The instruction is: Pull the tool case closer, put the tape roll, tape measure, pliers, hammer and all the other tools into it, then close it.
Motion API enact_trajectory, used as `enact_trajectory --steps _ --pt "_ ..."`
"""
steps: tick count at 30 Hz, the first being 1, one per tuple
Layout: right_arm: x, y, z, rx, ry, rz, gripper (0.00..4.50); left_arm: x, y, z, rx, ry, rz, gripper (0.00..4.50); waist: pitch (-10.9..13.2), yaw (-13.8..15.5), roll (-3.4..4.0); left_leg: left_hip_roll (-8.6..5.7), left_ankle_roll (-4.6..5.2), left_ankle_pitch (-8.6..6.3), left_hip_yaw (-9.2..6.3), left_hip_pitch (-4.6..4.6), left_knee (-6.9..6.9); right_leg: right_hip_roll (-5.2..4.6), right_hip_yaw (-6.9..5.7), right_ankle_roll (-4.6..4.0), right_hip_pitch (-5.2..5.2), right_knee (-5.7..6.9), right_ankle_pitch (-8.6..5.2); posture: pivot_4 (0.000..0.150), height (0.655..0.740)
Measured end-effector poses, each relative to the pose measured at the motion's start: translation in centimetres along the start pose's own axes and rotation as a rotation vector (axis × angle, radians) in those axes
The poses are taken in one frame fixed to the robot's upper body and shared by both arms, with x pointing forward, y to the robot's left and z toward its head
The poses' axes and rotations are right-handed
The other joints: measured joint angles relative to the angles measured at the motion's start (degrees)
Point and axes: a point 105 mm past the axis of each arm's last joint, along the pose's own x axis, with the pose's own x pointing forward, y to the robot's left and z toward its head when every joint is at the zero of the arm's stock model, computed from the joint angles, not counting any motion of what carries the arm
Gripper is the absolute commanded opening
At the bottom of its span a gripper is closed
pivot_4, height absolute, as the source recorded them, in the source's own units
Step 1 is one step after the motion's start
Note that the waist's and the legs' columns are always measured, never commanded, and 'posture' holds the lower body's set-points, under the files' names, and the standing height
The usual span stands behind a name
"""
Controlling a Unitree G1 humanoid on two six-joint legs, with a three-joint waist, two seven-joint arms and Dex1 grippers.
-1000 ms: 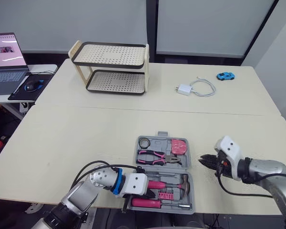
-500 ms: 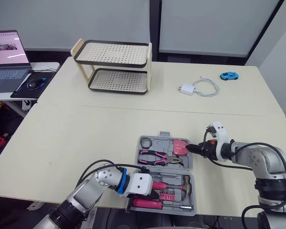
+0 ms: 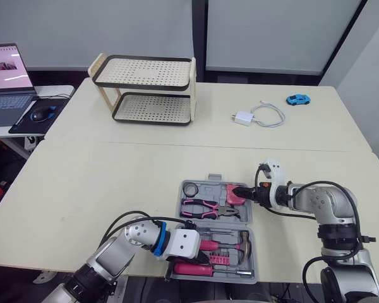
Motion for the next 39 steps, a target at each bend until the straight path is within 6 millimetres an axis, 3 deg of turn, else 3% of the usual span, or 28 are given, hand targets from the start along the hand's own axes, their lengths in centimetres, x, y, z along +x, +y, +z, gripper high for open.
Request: enact_trajectory --steps 13,28,39 --pt "0.5 1.2 0.3 0.051 -0.029 0.115 4.49 -0.3 -0.2 0.0 0.003 0.024 -0.034 0.0 0.0 -1.0 0.03 0.0 0.0 0.0 0.0 -0.02 -0.05 0.01 0.0 -0.01 -0.07 0.06 0.0 0.15 0.735" --pt "0.0 3.9 1.8 -0.097 -0.121 0.321 4.49 -0.6 -0.3 0.1 -0.008 0.043 -0.045 0.0 0.0 -1.0 0.03 0.0 0.01 0.0 -0.01 -0.02 -0.01 0.01 0.0 -0.01 -0.06 0.11 0.0 0.15 0.735" --pt "-0.9 6.0 2.0 -0.309 -0.117 0.392 4.49 -0.7 -0.4 0.0 -0.009 0.048 -0.046 0.0 0.0 -1.0 0.03 0.01 0.01 0.0 -0.03 -0.01 0.0 0.02 -0.02 -0.02 -0.06 0.13 0.0 0.15 0.735"
